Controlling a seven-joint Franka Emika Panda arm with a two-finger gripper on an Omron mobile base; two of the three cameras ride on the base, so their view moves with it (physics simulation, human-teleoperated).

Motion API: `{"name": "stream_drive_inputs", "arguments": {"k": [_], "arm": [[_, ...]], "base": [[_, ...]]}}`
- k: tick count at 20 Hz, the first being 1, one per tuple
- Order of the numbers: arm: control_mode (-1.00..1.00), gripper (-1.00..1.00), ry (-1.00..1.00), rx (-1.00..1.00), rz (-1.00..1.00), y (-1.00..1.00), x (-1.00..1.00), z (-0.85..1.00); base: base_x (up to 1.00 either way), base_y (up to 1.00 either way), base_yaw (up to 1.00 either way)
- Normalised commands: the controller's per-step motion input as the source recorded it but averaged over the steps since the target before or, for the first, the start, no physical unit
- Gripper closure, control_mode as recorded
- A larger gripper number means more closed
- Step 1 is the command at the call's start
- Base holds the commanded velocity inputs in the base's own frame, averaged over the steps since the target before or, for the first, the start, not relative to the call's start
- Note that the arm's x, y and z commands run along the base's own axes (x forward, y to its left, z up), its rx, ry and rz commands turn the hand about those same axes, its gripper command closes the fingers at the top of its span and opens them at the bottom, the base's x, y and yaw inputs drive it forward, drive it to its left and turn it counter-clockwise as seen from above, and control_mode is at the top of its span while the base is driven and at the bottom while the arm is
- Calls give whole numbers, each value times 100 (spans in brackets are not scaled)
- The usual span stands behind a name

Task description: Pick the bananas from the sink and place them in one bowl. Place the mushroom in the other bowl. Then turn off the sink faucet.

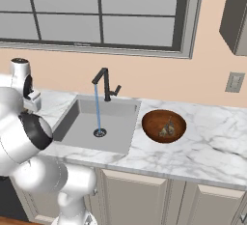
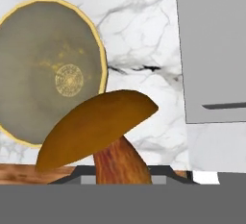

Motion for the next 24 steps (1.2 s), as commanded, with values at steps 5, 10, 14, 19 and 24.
{"name": "stream_drive_inputs", "arguments": {"k": [5, 10, 14, 19, 24], "arm": [[-100, 100, 0, -2, 0, 52, 0, 0], [-100, 100, 0, -2, 0, 39, 0, 0], [-100, 100, 0, -2, 0, 17, 0, 0], [-100, 100, -3, -5, 0, 15, 5, -5], [-100, 100, -18, -4, 0, 8, 1, -5]], "base": [[0, 0, 0], [0, 0, 0], [0, 0, 0], [0, 0, 0], [0, 0, 0]]}}
